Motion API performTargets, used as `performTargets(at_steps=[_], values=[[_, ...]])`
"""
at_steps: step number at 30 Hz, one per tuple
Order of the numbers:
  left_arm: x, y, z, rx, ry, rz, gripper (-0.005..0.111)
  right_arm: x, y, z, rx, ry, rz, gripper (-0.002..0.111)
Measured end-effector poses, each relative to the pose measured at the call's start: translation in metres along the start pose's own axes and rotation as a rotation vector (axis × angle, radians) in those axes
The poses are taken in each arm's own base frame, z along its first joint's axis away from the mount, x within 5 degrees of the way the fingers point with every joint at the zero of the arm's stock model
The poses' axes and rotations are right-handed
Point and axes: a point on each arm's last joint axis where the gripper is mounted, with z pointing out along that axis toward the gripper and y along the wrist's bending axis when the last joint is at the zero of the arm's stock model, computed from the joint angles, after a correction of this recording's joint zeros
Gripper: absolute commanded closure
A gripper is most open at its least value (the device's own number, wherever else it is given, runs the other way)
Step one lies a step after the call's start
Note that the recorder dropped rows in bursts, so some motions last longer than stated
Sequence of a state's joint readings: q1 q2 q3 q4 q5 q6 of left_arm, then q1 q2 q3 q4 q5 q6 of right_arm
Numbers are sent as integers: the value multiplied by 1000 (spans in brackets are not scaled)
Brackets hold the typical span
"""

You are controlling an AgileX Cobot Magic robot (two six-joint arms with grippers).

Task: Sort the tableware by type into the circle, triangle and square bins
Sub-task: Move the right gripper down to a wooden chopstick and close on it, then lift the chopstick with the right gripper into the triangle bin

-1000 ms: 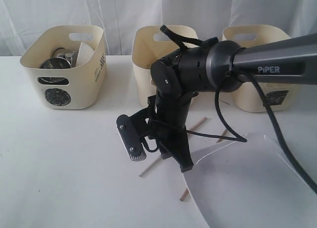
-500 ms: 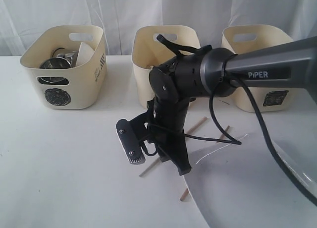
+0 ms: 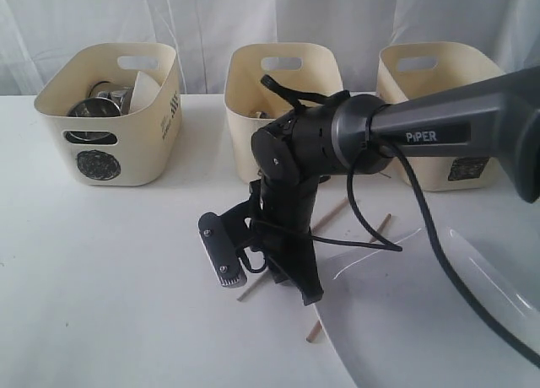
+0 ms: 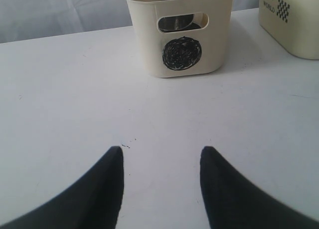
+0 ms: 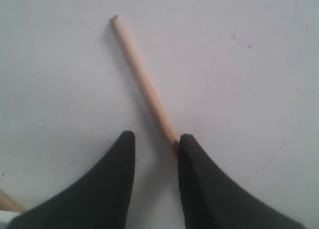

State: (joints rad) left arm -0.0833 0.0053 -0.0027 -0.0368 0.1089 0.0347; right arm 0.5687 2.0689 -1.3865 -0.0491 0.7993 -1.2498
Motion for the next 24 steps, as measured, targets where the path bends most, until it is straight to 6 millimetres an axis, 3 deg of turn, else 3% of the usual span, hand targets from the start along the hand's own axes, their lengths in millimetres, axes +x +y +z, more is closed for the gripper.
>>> performTargets(at_steps=[4,8,17,22,24], values=[[0,0,0,0,0,0,54,-1,-1,0,4,-6,5,85],[0,0,0,0,0,0,54,-2,0,2,-10,-14,15,108],[0,0,0,0,0,0,54,-7,-8,-3,12,-52,45,108],[0,0,0,0,0,0,54,-18,-22,-19,69,-144,112,108],[0,0,0,0,0,0,54,-26,-26,-33,124,-208,176,108]])
